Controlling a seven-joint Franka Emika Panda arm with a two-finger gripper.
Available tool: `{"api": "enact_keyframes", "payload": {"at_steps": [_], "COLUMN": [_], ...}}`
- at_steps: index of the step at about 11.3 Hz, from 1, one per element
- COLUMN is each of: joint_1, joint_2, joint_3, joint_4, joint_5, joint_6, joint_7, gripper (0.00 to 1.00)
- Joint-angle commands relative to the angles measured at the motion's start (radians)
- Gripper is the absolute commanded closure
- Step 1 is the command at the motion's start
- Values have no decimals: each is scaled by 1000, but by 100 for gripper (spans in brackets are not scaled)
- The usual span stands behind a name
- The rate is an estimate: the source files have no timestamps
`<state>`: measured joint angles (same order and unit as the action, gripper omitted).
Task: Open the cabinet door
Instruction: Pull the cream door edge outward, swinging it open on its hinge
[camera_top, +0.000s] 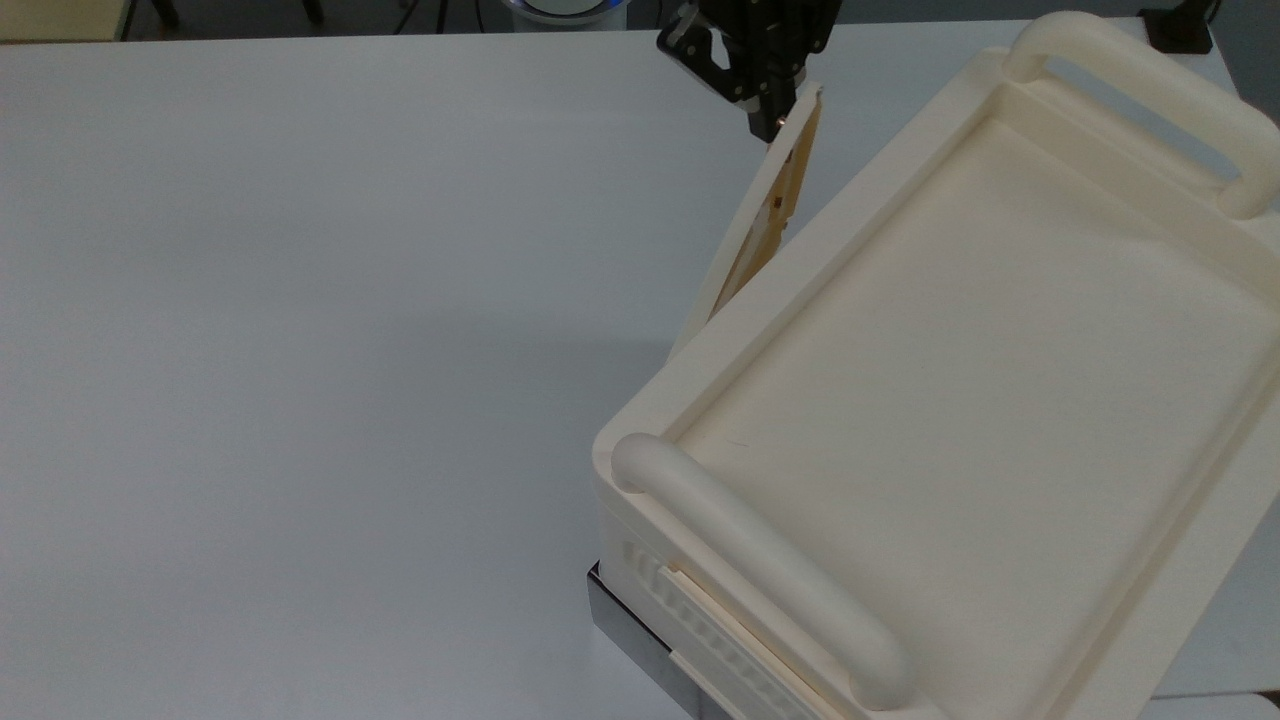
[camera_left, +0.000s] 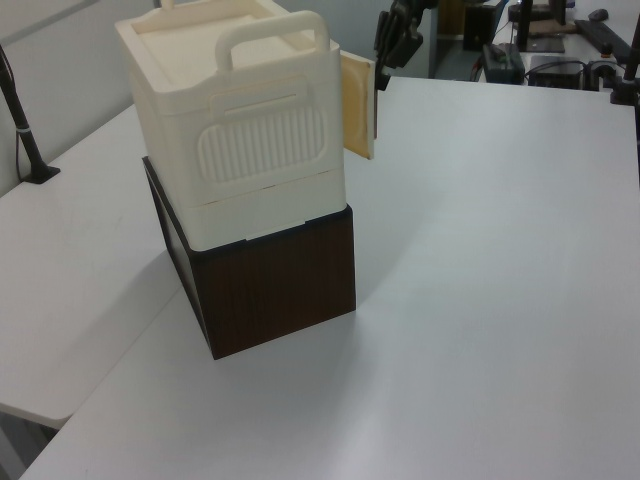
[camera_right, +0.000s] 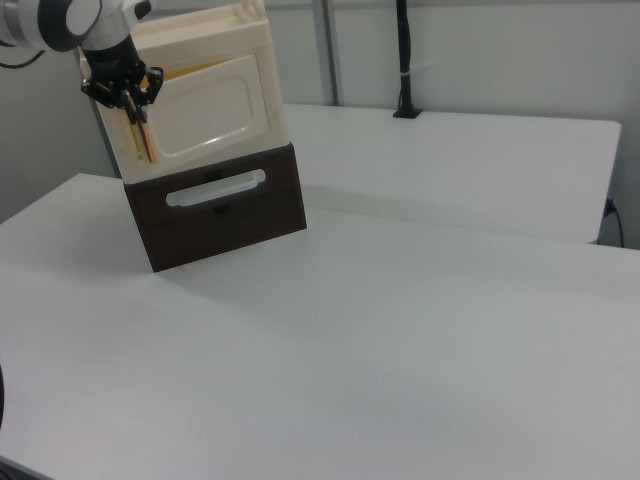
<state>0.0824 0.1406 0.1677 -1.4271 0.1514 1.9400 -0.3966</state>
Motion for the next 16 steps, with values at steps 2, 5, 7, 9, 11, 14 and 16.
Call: {"api": "enact_keyframes", "payload": {"at_steps": [2,5,7,9,11,14,16], "joint_1": [-119,-228,-309,-384,-467,-510,-512], "joint_2": [-59,-58,-44,-27,-27,-44,-73], "joint_3": [-1,-5,-10,-10,-11,-63,-100], "joint_4": [-38,-33,-32,-30,-27,-9,-12], "joint_5": [0,0,0,-9,-12,-18,-18], "joint_6": [-94,-113,-99,-40,-1,-9,-18], "joint_7": [7,-4,-48,-67,-94,-108,-105], "gripper": [66,42,35,32,25,0,0]}}
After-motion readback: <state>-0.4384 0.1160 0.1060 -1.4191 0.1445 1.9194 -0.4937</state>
